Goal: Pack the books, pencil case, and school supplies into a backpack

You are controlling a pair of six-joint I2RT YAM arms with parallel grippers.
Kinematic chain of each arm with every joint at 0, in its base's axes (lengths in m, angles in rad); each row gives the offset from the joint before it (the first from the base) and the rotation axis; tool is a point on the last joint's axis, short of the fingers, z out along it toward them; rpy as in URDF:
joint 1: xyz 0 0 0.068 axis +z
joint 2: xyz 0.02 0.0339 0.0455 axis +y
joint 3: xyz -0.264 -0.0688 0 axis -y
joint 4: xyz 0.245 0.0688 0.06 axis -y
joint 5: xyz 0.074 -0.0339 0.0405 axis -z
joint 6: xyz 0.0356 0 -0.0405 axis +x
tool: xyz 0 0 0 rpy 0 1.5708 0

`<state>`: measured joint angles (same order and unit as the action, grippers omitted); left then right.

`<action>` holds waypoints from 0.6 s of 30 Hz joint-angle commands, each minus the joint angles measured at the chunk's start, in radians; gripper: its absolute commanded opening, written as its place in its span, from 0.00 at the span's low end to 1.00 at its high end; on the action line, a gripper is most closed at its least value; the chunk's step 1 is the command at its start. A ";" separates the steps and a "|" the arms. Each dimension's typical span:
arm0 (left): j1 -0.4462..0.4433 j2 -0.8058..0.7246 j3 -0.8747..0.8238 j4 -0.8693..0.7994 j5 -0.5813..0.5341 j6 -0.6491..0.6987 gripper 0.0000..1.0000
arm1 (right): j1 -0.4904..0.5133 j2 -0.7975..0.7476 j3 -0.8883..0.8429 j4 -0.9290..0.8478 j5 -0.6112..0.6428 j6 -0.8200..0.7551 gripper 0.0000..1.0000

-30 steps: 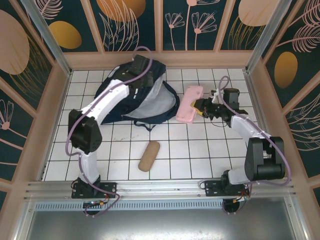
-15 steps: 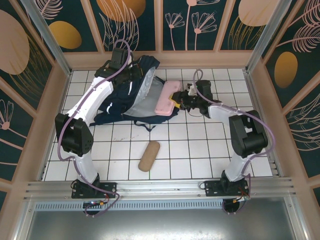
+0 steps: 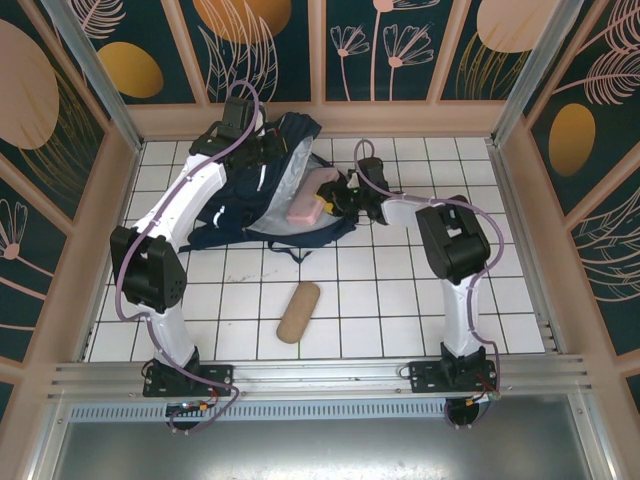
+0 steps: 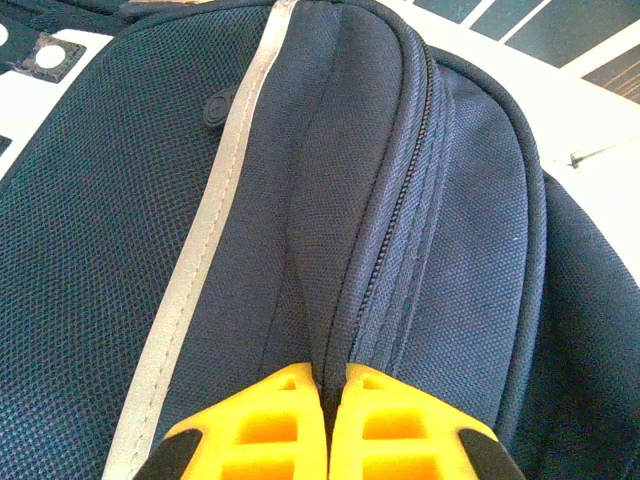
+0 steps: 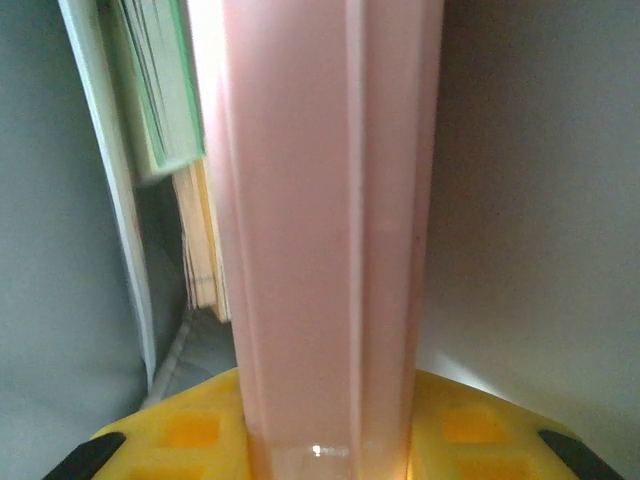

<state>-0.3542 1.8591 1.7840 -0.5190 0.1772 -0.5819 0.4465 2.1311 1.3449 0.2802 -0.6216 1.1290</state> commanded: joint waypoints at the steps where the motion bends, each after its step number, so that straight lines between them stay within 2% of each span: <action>1: 0.009 -0.062 0.014 0.105 0.027 -0.030 0.00 | 0.022 0.063 0.104 -0.013 0.026 0.020 0.20; 8: 0.009 -0.057 0.012 0.112 0.037 -0.038 0.00 | 0.048 0.179 0.270 -0.116 0.043 -0.014 0.25; 14: 0.009 -0.060 -0.007 0.118 0.023 -0.032 0.00 | 0.045 0.153 0.287 -0.220 0.071 -0.084 0.51; 18: 0.008 -0.056 -0.019 0.123 0.012 -0.026 0.00 | 0.038 0.102 0.275 -0.302 0.115 -0.143 0.59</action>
<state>-0.3534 1.8591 1.7660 -0.4965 0.1867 -0.5930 0.4847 2.2833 1.6058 0.1078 -0.5632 1.0519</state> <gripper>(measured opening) 0.064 0.577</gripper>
